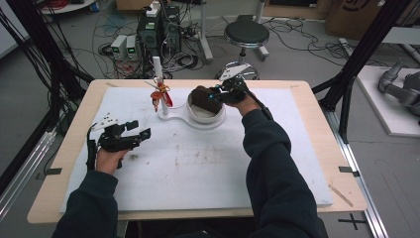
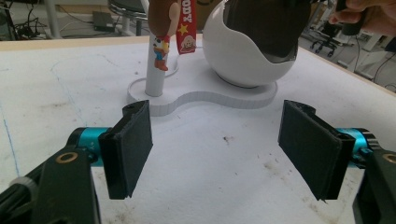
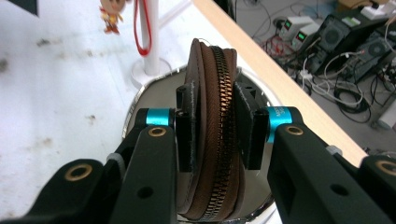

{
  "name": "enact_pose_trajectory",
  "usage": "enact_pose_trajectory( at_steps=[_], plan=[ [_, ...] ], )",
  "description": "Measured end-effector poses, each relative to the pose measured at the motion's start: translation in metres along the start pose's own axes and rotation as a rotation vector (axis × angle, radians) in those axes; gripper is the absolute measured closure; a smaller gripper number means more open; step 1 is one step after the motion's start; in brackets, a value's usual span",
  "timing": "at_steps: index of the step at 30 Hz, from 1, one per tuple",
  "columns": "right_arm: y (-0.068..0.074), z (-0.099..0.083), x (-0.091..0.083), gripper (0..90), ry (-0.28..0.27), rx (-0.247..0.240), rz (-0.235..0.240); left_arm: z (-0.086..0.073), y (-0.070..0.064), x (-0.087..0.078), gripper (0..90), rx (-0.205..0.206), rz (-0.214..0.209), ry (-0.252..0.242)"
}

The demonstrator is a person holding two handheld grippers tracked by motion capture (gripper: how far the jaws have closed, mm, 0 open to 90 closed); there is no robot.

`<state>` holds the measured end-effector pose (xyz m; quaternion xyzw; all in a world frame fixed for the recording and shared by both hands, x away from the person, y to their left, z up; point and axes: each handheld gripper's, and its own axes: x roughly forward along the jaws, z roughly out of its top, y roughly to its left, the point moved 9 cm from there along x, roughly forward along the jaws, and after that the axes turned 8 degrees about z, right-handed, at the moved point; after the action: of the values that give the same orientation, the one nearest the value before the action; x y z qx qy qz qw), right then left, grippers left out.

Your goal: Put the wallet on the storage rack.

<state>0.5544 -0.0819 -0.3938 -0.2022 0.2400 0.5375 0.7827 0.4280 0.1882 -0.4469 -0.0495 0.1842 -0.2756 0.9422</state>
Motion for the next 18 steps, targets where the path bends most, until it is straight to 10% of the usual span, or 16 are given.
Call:
enact_pose_trajectory(
  at_steps=[8,18],
  plan=[
    [-0.003,-0.010,0.010,56.0,-0.017,0.084,-0.022,-0.001,0.001,0.000,26.0,-0.003,-0.001,0.002],
    [-0.004,-0.027,-0.052,44.5,-0.091,0.180,-0.093,0.001,0.005,0.000,24.7,-0.030,0.011,-0.013]
  ],
)
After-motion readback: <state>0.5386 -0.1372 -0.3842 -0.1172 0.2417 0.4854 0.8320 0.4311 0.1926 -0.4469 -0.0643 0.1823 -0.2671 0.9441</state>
